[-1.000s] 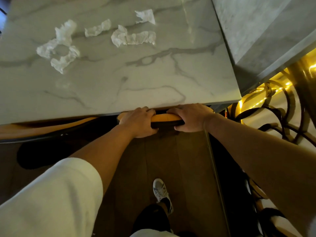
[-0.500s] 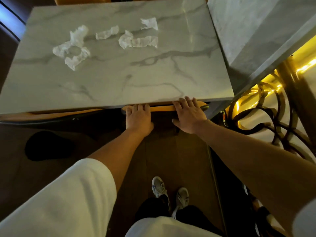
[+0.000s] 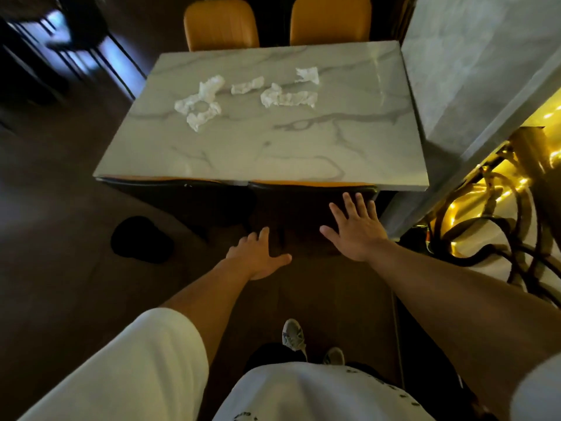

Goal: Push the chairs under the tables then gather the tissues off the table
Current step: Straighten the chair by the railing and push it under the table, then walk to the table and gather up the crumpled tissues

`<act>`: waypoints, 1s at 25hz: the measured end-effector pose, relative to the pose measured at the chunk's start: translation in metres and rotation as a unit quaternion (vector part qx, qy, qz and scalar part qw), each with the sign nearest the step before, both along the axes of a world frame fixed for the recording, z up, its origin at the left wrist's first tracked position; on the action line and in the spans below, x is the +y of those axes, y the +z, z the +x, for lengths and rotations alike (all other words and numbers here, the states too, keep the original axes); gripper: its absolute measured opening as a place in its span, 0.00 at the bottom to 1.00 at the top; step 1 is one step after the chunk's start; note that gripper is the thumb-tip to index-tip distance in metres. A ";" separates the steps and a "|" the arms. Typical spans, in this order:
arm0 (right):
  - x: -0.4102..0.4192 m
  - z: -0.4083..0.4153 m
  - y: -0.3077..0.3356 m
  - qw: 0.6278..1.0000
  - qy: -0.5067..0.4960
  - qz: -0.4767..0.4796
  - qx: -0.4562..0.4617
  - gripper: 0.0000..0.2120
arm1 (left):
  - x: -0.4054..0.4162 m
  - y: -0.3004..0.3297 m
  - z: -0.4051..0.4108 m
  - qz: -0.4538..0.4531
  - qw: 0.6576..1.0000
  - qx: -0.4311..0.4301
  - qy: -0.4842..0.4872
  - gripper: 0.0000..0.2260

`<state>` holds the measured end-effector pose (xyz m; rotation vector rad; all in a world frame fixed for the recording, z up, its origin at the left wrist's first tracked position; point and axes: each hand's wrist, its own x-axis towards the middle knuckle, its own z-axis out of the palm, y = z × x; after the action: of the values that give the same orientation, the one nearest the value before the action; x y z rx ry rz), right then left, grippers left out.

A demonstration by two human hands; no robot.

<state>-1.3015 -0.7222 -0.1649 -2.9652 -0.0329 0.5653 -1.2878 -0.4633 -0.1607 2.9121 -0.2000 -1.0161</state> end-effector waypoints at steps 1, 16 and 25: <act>0.001 -0.001 0.002 1.000 0.004 0.002 0.000 0.38 | 0.007 0.002 -0.009 0.006 1.000 -0.007 0.006 0.47; 0.103 -0.016 -0.003 0.993 0.121 -0.005 0.012 0.36 | 0.111 0.005 -0.077 0.014 0.990 -0.050 0.134 0.45; 0.255 0.008 -0.019 0.984 0.164 -0.029 0.060 0.35 | 0.253 -0.012 -0.061 -0.042 0.977 -0.041 0.203 0.44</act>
<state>-1.2933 -0.4675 -0.1836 -2.9919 -0.5088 0.7946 -1.3484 -0.2103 -0.1726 2.7514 0.3304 -0.8002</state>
